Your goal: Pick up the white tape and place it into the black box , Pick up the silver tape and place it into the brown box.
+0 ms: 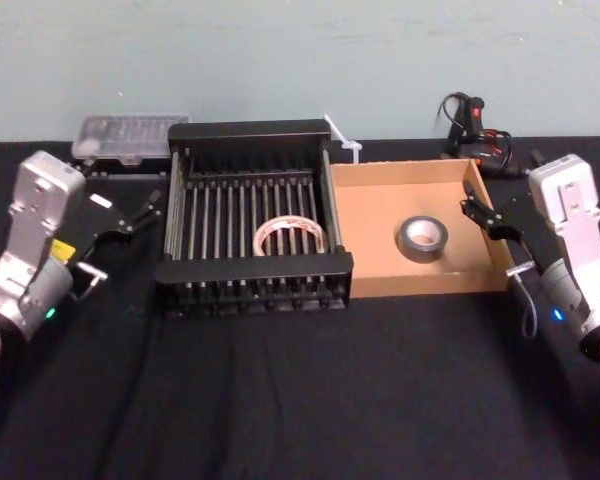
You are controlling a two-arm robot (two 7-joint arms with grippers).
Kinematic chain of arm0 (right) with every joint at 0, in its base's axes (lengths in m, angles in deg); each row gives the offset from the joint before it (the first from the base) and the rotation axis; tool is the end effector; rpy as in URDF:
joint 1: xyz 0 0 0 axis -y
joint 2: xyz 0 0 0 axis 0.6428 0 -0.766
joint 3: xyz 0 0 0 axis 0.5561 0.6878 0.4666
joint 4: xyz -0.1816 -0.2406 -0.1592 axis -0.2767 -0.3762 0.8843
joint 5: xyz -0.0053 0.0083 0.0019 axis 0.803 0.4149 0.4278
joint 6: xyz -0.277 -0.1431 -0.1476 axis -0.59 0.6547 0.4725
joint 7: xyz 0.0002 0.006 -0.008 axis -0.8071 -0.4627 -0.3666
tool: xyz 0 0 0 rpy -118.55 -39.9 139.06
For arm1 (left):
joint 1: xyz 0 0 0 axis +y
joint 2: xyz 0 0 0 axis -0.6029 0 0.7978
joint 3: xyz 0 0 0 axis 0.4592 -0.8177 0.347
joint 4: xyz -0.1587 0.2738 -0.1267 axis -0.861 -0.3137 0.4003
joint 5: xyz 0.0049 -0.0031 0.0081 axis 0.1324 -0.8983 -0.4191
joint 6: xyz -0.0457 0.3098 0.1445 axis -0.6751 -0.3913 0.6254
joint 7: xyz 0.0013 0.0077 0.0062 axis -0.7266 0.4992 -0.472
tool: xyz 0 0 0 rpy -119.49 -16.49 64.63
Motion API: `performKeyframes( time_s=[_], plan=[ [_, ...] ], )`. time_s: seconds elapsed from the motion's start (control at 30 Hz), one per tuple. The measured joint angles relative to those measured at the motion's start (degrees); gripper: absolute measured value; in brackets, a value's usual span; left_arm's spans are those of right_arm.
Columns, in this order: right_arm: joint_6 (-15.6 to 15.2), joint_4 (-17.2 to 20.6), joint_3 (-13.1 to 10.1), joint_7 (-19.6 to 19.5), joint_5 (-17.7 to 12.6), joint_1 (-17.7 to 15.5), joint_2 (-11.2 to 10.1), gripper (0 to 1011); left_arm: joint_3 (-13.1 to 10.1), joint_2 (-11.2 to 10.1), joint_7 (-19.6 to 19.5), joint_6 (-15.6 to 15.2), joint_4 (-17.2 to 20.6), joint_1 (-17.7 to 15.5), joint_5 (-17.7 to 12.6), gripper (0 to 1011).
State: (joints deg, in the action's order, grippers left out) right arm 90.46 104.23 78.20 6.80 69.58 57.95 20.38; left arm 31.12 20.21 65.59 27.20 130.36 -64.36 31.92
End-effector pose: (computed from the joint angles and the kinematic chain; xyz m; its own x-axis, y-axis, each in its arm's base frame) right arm 0.3939 -0.0439 -0.3582 0.1722 -0.9004 0.3996 0.9812 0.1925 0.0109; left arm 0.4004 0.1020 -0.3500 0.2921 0.8803 0.3738 -0.9553 0.2872 0.0702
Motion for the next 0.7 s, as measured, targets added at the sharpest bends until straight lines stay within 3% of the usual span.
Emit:
performKeyframes(
  time_s=[0.7],
  plan=[
    [0.0, 0.0, 0.0, 0.0, 0.0, 0.0, 0.0, 1002, 0.0, 0.0, 0.0, 0.0, 0.0, 0.0, 0.0, 1001]
  ],
)
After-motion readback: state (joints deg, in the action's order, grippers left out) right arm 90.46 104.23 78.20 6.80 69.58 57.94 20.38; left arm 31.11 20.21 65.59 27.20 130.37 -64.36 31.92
